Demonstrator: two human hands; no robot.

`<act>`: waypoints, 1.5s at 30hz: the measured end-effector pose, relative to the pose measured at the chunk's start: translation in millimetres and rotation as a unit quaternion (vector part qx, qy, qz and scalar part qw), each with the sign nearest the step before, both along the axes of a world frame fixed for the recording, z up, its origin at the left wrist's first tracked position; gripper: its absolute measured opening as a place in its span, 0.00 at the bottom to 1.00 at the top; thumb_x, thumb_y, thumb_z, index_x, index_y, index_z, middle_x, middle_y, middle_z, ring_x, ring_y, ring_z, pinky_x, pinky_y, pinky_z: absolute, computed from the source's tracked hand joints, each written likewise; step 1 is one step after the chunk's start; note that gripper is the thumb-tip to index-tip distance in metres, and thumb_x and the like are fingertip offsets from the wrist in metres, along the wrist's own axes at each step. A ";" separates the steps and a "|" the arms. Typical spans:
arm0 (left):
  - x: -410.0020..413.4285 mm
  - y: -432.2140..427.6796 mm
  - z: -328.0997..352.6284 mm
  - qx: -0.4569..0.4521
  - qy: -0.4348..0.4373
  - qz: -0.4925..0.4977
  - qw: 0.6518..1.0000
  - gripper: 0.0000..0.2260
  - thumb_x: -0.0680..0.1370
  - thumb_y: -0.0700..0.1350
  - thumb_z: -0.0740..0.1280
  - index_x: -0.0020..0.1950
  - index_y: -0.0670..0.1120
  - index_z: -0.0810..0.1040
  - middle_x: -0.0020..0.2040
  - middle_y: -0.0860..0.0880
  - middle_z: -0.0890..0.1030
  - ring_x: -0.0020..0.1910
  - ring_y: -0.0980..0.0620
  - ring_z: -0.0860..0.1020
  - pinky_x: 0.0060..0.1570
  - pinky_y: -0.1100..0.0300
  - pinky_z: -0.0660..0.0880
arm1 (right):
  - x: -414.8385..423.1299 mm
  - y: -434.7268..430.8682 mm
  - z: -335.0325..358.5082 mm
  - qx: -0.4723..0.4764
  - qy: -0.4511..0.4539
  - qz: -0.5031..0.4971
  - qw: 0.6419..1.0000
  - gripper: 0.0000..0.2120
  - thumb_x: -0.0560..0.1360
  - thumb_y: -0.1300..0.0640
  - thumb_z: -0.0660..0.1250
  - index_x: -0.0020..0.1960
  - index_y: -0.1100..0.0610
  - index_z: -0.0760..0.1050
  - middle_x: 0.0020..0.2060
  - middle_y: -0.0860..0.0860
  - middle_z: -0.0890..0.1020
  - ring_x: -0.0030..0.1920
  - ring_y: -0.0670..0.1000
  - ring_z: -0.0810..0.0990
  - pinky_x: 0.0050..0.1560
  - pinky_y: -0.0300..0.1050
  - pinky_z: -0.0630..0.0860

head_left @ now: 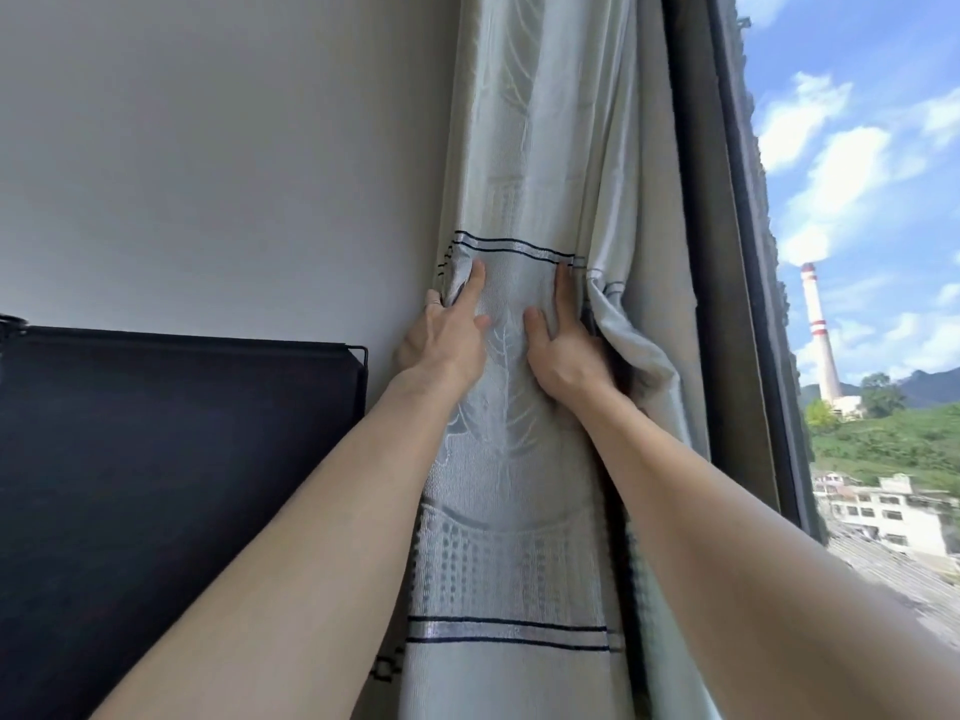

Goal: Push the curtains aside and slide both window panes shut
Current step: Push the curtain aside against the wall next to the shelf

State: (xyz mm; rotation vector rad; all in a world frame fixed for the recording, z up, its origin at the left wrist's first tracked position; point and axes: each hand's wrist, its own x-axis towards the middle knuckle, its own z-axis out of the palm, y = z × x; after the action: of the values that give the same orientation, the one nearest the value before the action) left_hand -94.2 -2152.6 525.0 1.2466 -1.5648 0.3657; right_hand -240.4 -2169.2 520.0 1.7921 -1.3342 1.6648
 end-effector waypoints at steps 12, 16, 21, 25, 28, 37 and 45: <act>0.3 -6.6 16.7 0.101 -0.115 0.123 0.981 0.35 0.81 0.53 0.61 0.77 0.67 0.39 0.72 0.44 0.68 0.66 0.41 0.72 0.49 0.48 0.67 | 15.3 -3.6 12.9 0.075 0.053 -0.100 0.991 0.33 0.82 0.45 0.52 0.80 0.51 0.39 0.80 0.57 0.47 0.78 0.62 0.43 0.76 0.55 0.40; 6.3 5.9 -5.1 0.117 -0.111 0.093 0.982 0.37 0.81 0.55 0.63 0.76 0.68 0.38 0.69 0.45 0.72 0.65 0.42 0.73 0.48 0.50 0.65 | 16.5 9.6 -2.6 0.104 0.041 -0.096 0.989 0.34 0.80 0.41 0.53 0.78 0.41 0.36 0.78 0.59 0.55 0.75 0.65 0.60 0.71 0.56 0.62; 14.4 46.7 -60.0 0.213 -0.174 0.060 0.959 0.42 0.78 0.59 0.66 0.75 0.68 0.33 0.69 0.46 0.71 0.64 0.42 0.74 0.52 0.47 0.71 | 18.0 50.6 -26.8 0.123 0.047 -0.166 0.977 0.36 0.78 0.40 0.55 0.77 0.39 0.35 0.62 0.66 0.76 0.60 0.65 0.76 0.59 0.61 0.73; 18.1 90.0 -103.2 0.231 -0.185 0.057 0.953 0.45 0.78 0.53 0.67 0.74 0.68 0.30 0.66 0.46 0.76 0.60 0.43 0.76 0.45 0.50 0.67 | 19.6 105.4 -64.7 0.104 0.093 -0.206 0.969 0.37 0.78 0.43 0.58 0.78 0.45 0.40 0.59 0.65 0.76 0.53 0.67 0.78 0.47 0.55 0.70; 24.0 131.4 -125.8 0.233 -0.208 0.058 0.948 0.45 0.78 0.53 0.67 0.74 0.67 0.30 0.63 0.46 0.77 0.56 0.43 0.78 0.43 0.50 0.67 | 22.4 152.8 -112.0 0.059 0.103 -0.250 0.961 0.33 0.77 0.45 0.61 0.77 0.48 0.50 0.67 0.63 0.65 0.58 0.67 0.72 0.44 0.55 0.68; 37.2 238.1 -153.0 0.215 -0.189 0.041 0.957 0.47 0.77 0.47 0.65 0.75 0.62 0.28 0.49 0.48 0.77 0.35 0.49 0.74 0.30 0.57 0.63 | 27.2 269.7 -182.0 0.011 0.001 -0.277 0.961 0.54 0.68 0.40 0.69 0.79 0.55 0.38 0.78 0.63 0.46 0.77 0.65 0.49 0.72 0.65 0.52; 39.8 315.0 -188.7 0.247 -0.158 -0.085 0.952 0.45 0.78 0.48 0.63 0.71 0.67 0.25 0.80 0.39 0.51 0.58 0.38 0.78 0.50 0.48 0.76 | 28.0 342.3 -240.6 0.235 -0.142 0.000 0.962 0.29 0.71 0.60 0.65 0.70 0.57 0.60 0.53 0.56 0.80 0.56 0.61 0.78 0.49 0.48 0.74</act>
State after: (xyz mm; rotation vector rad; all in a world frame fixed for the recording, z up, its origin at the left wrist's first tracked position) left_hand -54.4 -1837.6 336.3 1.4634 -2.1119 0.0585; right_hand -212.4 -1826.9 279.4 1.8327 -1.9959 1.7632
